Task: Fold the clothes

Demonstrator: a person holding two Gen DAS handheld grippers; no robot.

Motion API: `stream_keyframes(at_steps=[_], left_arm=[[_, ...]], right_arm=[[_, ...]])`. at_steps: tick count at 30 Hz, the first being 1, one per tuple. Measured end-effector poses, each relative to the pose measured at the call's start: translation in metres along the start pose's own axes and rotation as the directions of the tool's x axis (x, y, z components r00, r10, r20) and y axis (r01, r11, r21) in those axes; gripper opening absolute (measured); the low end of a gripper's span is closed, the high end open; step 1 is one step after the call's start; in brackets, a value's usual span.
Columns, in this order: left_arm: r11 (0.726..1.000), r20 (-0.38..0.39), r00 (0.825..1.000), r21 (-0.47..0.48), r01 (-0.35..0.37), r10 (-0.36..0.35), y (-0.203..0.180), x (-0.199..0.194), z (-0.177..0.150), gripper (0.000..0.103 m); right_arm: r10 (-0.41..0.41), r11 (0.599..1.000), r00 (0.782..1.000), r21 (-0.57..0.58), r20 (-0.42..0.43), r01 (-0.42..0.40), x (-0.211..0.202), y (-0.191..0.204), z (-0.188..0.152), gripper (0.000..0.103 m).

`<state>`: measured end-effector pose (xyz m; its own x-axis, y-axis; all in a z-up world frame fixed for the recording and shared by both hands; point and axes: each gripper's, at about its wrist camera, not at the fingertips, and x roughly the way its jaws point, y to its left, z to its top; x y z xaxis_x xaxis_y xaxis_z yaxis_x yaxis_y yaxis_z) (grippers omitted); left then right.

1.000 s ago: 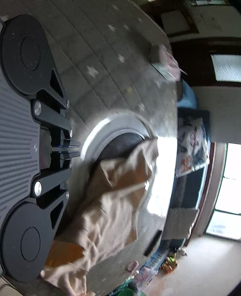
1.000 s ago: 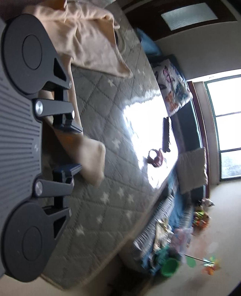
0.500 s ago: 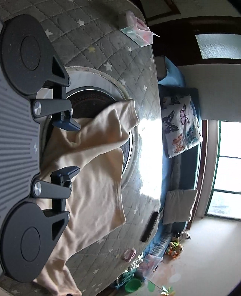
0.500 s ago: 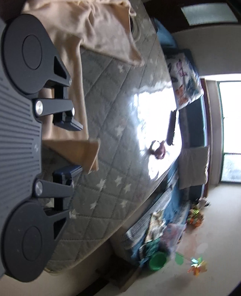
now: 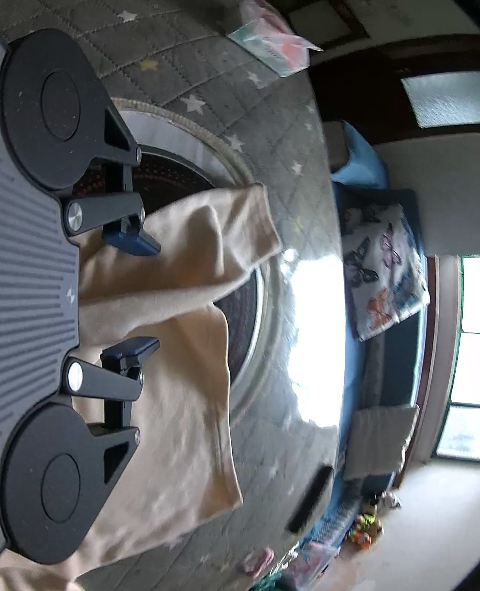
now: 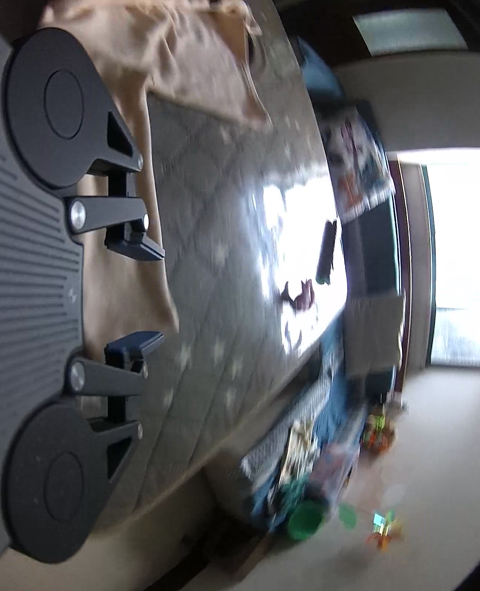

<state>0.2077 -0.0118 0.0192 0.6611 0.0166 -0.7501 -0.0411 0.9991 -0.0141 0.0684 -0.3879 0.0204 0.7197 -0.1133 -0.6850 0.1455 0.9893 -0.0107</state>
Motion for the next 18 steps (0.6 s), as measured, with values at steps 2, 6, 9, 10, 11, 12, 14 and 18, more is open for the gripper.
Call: stream_keyframes(at_steps=[2,6,9,10,11,12,14,18], left_arm=[[1.000,-0.013,1.000,-0.010,-0.001,0.001,0.003,0.006,0.000,0.024],[1.000,0.005,1.000,0.005,-0.010,0.010,0.000,0.002,-0.003,0.010],[1.000,0.032,0.999,0.014,-0.027,0.026,-0.002,-0.006,-0.006,0.008],[0.999,0.041,0.999,0.014,-0.032,0.032,-0.002,-0.009,-0.007,0.008],[0.999,0.049,0.998,0.015,-0.038,0.037,-0.002,-0.012,-0.008,0.008],[0.999,0.059,0.997,0.017,-0.044,0.043,-0.002,-0.016,-0.009,0.007],[0.998,0.077,0.995,0.022,-0.059,0.057,-0.002,-0.024,-0.012,0.006],[0.997,0.101,0.992,0.020,-0.075,0.072,0.002,-0.038,-0.018,0.005]], right_arm=[[0.033,0.999,0.999,-0.026,-0.010,-0.033,0.004,0.011,0.000,0.043],[0.065,0.996,0.997,-0.052,-0.042,-0.067,0.013,0.026,-0.002,0.043],[0.073,0.995,0.995,-0.068,-0.066,-0.078,0.020,0.034,-0.006,0.044],[0.073,0.994,0.995,-0.072,-0.074,-0.078,0.022,0.036,-0.008,0.045],[0.072,0.994,0.994,-0.076,-0.081,-0.079,0.024,0.038,-0.010,0.046],[0.071,0.994,0.994,-0.080,-0.086,-0.078,0.025,0.040,-0.011,0.048],[0.062,0.993,0.995,-0.091,-0.081,-0.070,0.025,0.041,-0.012,0.049],[0.056,0.993,0.995,-0.099,-0.082,-0.064,0.026,0.043,-0.012,0.049]])
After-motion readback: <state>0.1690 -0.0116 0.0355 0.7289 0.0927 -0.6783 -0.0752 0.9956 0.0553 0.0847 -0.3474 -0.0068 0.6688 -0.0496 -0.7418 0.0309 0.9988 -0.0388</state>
